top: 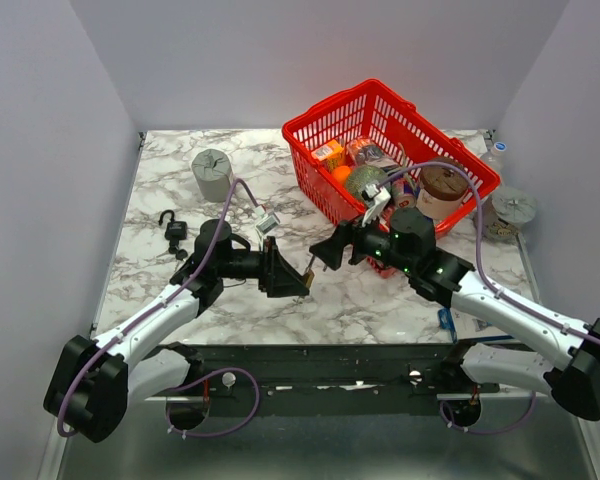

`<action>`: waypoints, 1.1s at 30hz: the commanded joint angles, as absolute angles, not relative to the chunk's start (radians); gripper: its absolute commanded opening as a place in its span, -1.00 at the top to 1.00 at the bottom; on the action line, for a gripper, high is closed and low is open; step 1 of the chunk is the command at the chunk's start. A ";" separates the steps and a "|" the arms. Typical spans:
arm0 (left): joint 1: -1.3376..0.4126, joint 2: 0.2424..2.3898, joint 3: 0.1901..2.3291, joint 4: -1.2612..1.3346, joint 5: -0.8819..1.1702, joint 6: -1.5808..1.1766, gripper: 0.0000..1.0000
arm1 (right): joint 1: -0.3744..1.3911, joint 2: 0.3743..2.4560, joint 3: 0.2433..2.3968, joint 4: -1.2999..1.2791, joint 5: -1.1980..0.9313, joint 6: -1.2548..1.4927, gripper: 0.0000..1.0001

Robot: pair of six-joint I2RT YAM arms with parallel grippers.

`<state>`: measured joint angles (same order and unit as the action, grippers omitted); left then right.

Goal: Unlock with the key

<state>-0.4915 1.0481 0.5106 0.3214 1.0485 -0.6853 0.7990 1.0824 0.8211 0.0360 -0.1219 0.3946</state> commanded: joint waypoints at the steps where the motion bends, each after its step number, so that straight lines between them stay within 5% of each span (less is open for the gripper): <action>1: -0.488 1.022 0.555 0.356 1.032 -0.650 1.00 | 0.801 1.132 0.799 0.077 -0.192 0.508 -0.88; 28: -0.486 1.038 0.558 0.353 1.031 -0.647 1.00 | 0.821 1.269 0.822 0.216 -0.265 0.635 -0.84; 33: -0.480 1.037 0.595 0.174 0.956 -0.560 1.00 | 0.819 1.259 0.839 0.178 -0.221 0.609 -1.00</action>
<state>-0.4908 1.0485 0.5140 0.2672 1.0279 -0.6483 0.8024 1.2793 0.8112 0.1902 -0.2283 0.6155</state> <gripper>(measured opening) 0.720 0.958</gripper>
